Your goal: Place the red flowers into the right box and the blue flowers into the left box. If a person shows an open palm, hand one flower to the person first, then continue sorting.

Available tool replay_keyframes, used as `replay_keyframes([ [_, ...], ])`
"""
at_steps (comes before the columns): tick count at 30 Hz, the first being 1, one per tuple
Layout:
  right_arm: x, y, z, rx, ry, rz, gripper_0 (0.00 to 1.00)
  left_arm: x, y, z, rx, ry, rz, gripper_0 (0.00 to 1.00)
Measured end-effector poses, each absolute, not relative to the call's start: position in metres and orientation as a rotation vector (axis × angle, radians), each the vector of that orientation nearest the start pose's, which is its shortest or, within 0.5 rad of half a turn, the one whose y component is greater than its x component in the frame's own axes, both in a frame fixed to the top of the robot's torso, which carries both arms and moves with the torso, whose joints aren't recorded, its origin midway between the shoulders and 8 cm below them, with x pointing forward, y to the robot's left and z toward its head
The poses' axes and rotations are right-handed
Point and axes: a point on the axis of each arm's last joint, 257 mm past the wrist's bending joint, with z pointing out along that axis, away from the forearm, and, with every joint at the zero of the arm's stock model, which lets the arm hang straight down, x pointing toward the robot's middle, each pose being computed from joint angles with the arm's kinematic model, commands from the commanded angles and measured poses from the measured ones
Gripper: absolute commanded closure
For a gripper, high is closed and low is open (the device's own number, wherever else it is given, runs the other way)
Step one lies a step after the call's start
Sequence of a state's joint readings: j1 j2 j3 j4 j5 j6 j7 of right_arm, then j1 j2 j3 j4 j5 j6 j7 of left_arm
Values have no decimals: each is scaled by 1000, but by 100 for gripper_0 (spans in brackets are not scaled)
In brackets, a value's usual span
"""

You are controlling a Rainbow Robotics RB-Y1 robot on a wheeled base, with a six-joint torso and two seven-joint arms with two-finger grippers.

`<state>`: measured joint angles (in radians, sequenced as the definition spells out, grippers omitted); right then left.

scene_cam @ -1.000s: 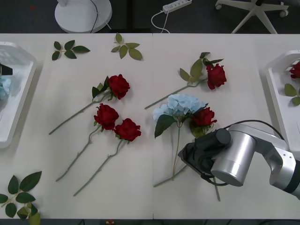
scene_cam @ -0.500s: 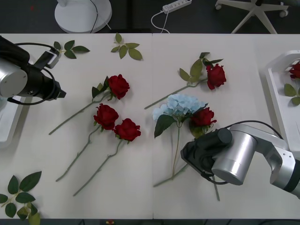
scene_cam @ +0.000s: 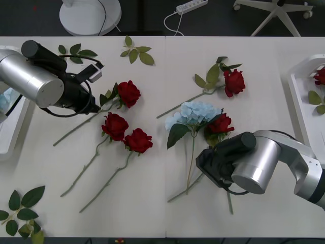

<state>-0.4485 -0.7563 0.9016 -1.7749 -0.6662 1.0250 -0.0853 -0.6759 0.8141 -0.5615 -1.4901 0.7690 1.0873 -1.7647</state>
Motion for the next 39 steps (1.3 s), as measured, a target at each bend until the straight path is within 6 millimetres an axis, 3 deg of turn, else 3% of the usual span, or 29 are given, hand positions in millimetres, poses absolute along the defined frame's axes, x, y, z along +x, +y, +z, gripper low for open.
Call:
replay_keyframes([
  [4,398,-140,-382,824,2716,521,100,571,247,-263,1030,2302,246,0],
  [9,406,-172,-365,767,2727,495,100,575,237,-288,981,2329,189,0],
  [17,404,-205,-312,543,2771,475,100,570,227,-321,940,2384,111,0],
  [21,408,-212,-281,559,2769,518,100,576,224,-320,916,2399,95,0],
  [28,421,-226,-244,273,2756,500,100,584,217,-317,892,2411,80,0],
  [30,427,-237,-232,252,2741,468,100,584,218,-317,883,2418,73,13],
  [32,434,-252,-217,219,2722,422,100,584,217,-318,873,2425,58,43],
  [33,438,-262,-209,196,2712,395,100,585,217,-318,869,2425,58,62],
  [36,453,-297,-183,101,2671,301,100,587,219,-317,857,2431,52,99],
  [39,469,-337,-165,17,2633,198,100,588,221,-317,844,2438,47,100],
])
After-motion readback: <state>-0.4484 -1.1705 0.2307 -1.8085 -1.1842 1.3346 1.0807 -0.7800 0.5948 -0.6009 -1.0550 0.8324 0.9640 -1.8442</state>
